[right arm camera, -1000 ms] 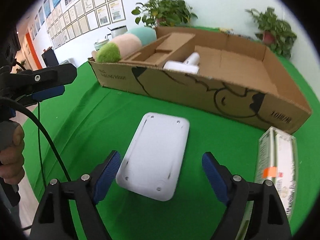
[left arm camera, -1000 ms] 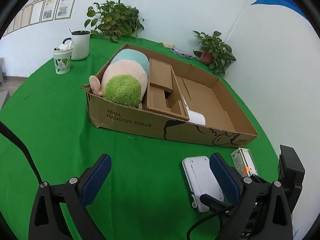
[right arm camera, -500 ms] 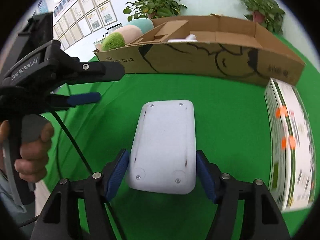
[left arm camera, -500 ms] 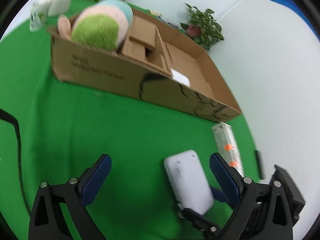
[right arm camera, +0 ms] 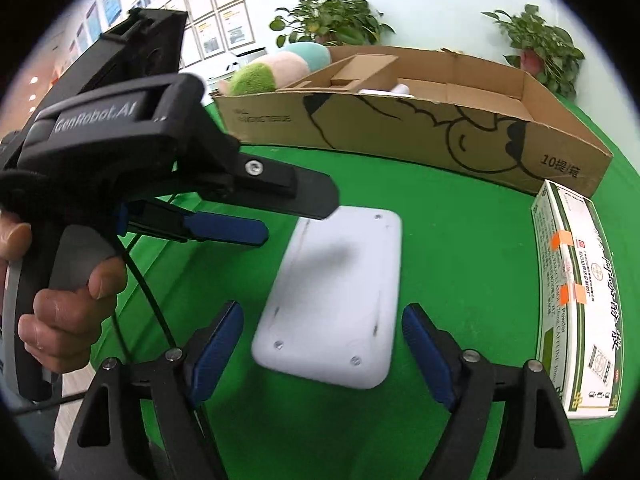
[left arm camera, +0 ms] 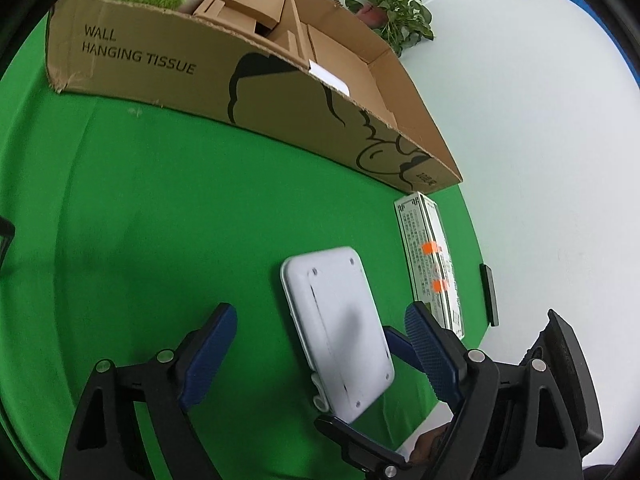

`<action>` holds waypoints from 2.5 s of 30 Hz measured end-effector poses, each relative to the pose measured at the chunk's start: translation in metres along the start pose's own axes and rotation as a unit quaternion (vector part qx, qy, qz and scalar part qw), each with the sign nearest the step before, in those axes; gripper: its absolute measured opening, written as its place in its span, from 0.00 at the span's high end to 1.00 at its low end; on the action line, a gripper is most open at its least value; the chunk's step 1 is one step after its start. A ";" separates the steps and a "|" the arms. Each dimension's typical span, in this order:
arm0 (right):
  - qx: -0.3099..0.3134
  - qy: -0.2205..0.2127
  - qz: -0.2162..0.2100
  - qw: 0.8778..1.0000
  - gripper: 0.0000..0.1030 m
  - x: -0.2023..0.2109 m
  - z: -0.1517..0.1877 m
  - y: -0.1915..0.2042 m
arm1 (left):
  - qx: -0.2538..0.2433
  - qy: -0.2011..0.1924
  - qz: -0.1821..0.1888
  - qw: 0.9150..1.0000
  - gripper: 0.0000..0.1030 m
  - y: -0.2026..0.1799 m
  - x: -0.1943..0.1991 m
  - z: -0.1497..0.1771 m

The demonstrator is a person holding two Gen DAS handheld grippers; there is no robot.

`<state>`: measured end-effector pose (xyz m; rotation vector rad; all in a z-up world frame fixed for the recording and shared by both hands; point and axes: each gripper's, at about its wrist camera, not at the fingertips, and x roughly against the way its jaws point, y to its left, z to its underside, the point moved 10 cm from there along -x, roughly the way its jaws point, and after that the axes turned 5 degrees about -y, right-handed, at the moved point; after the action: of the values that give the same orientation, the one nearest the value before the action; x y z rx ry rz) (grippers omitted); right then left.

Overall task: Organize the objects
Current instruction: 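Close the right gripper on the white case while the left gripper grips its other end, then lift the white case with both grippers and carry it over the large box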

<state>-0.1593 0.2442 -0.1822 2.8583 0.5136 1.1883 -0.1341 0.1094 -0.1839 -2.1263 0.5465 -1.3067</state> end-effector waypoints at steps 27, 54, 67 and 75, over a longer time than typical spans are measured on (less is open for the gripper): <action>0.038 0.020 0.055 0.998 0.32 0.000 0.022 0.020 | -0.001 0.016 -0.006 1.000 0.71 -0.009 -0.016 0.020; 0.045 -0.087 0.070 0.993 0.33 0.060 -0.042 0.007 | -0.096 -0.067 -0.020 0.993 0.69 -0.106 0.051 -0.013; 0.047 -0.118 0.082 0.989 0.33 0.063 -0.084 -0.014 | -0.126 -0.092 -0.011 0.988 0.69 -0.135 0.064 -0.052; 0.057 -0.137 0.082 0.985 0.33 0.060 -0.117 -0.020 | -0.137 -0.110 -0.012 0.984 0.69 -0.145 0.079 -0.083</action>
<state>-0.2067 0.2664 -0.0600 3.1451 0.3527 0.7810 -0.1680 0.1486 -0.0064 -2.4700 0.6384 -1.0383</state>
